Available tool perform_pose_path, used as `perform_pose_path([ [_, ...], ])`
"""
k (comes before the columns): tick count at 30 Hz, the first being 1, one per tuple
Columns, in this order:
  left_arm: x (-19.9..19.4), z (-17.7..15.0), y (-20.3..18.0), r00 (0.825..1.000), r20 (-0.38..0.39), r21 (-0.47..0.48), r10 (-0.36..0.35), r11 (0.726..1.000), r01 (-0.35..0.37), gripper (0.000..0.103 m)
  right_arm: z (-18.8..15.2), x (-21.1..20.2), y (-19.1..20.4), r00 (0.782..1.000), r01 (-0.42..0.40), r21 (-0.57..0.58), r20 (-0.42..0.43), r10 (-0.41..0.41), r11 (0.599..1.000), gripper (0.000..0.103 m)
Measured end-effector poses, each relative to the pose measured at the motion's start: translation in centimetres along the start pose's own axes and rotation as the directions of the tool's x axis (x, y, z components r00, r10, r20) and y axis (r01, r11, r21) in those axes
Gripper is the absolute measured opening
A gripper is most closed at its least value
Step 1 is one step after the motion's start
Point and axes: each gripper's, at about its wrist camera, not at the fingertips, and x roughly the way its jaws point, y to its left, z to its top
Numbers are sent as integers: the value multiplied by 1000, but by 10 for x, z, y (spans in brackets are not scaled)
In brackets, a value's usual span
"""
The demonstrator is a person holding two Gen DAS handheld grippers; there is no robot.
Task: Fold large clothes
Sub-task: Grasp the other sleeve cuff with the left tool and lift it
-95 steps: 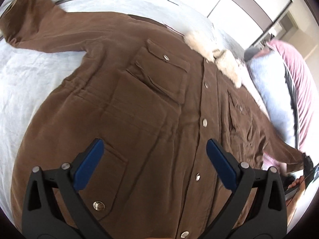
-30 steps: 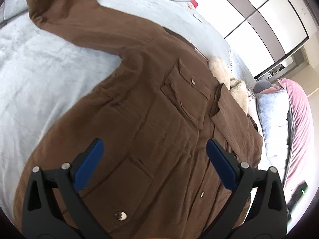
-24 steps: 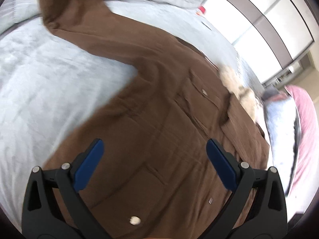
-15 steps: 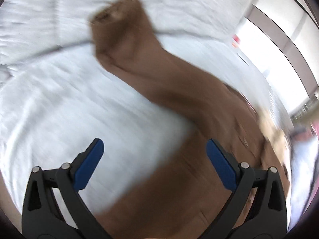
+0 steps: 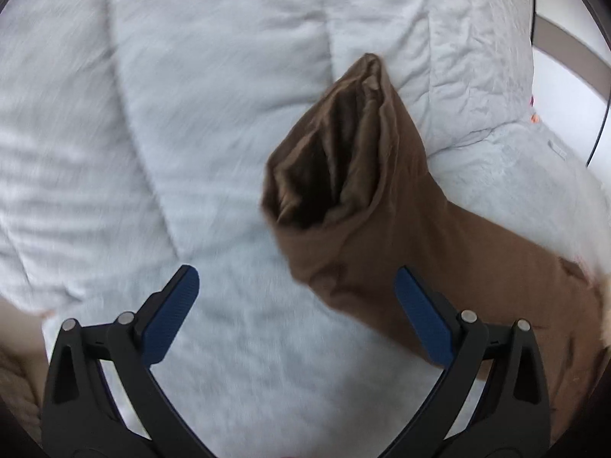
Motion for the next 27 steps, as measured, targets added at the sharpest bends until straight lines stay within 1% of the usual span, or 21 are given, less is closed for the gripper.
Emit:
perform_pose_path([
  [1, 5, 4, -5, 999, 11, 23, 38, 999, -38, 102, 0, 1, -2, 1000, -3, 8, 0, 3, 1000, 86],
  [2, 5, 4, -9, 999, 13, 33, 50, 998, -51, 102, 0, 2, -4, 1000, -7, 20, -1, 7, 1000, 86],
  [6, 15, 14, -16, 999, 11, 37, 32, 999, -32, 102, -1, 6, -9, 1000, -18, 54, -9, 18, 998, 86],
  [8, 17, 17, -18, 999, 3, 31, 38, 999, -39, 101, -1, 7, -10, 1000, -15, 62, -15, 16, 998, 86],
  [10, 19, 22, -18, 1000, 0, 7, 29, 1000, -29, 93, -1, 8, -11, 1000, -15, 71, -17, 16, 997, 86],
  [11, 21, 24, -19, 1000, -3, 5, 24, 1000, -24, 83, -1, 7, -12, 1000, -17, 76, -16, 18, 997, 86],
  [12, 23, 26, -19, 1000, -20, 14, 12, 1000, -12, 69, -1, 7, -12, 1000, -20, 82, -14, 22, 996, 86],
  [13, 22, 25, -20, 999, -38, 21, 2, 1000, -1, 62, 0, 6, -13, 1000, -23, 86, -11, 24, 996, 86],
  [14, 22, 23, -22, 998, -60, 27, -8, 1000, 9, 50, 0, 5, -13, 1000, -25, 91, -8, 26, 996, 86],
  [15, 26, 26, -22, 994, -104, 32, -32, 999, 36, 32, 0, 5, -14, 1000, -26, 94, -7, 26, 995, 86],
  [16, 29, 26, -24, 990, -129, 26, -58, 998, 61, 24, 0, 4, -14, 1000, -27, 97, -7, 28, 995, 86],
  [17, 31, 28, -21, 983, -154, 6, -98, 995, 100, 14, 0, 4, -15, 1000, -29, 101, -8, 30, 994, 86],
  [18, 30, 29, -18, 981, -159, -8, -114, 993, 114, 13, 0, 4, -15, 999, -32, 105, -9, 33, 994, 86],
  [20, 22, 30, -17, 982, -142, 9, -122, 992, 124, 11, 0, 4, -16, 999, -41, 116, -11, 43, 992, 86],
  [23, 5, 34, -16, 981, -113, 26, -160, 986, 164, 10, 1, 3, -17, 999, -50, 125, -6, 51, 991, 86],
  [24, -4, 37, -17, 978, -98, 21, -186, 982, 189, 10, 1, 2, -17, 999, -50, 127, -6, 51, 991, 86],
  [27, -32, 43, -21, 970, -63, 20, -235, 971, 237, 10, 1, 2, -17, 999, -48, 137, -5, 50, 989, 86],
])
